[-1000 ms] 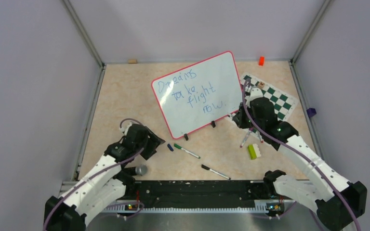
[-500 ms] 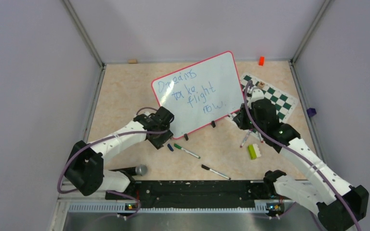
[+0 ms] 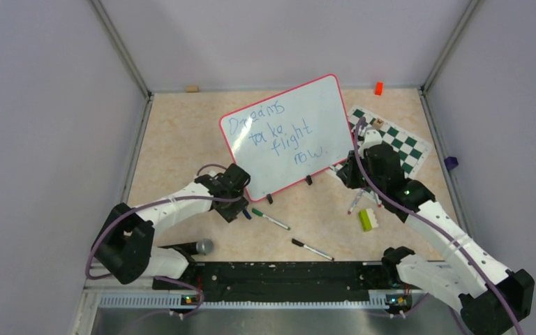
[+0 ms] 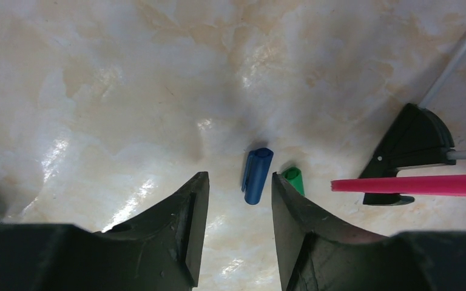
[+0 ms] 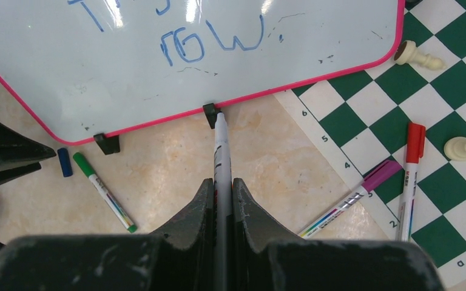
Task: Write a sentence on the whiteboard
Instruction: Pick up the pen cap from the center of the board.
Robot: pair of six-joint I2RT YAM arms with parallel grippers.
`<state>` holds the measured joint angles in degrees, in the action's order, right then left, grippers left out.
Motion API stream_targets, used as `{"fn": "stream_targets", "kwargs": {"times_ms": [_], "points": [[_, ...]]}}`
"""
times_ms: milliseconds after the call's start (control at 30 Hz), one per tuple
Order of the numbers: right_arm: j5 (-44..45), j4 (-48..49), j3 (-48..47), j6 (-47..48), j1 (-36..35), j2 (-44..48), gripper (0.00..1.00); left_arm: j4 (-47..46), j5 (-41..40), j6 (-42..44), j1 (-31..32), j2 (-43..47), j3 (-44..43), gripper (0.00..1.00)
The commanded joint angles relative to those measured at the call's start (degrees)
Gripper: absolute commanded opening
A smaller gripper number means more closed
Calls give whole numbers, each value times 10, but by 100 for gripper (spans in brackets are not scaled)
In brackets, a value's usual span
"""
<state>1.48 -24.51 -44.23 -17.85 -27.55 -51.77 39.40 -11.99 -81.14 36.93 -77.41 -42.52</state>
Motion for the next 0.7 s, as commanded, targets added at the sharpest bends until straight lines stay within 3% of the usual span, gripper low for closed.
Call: {"fn": "stream_targets", "kwargs": {"times_ms": [0,333,367,400,467,667], "points": [[-5,28,-2,-3,6,7,0,-36,-7,-10,2,-2,-2,47],[-1,24,-6,-4,5,18,0,-12,15,-28,6,-74,-28,45],[-1,23,-7,-6,5,19,0,-6,13,-32,7,-76,-29,43],[-2,23,-7,-7,5,20,0,-4,11,-35,8,-76,-29,34],[-12,24,-6,-12,5,22,0,-15,4,-36,11,-69,-22,0],[-112,79,27,-39,5,78,0,-37,21,-55,13,49,19,0]]}}
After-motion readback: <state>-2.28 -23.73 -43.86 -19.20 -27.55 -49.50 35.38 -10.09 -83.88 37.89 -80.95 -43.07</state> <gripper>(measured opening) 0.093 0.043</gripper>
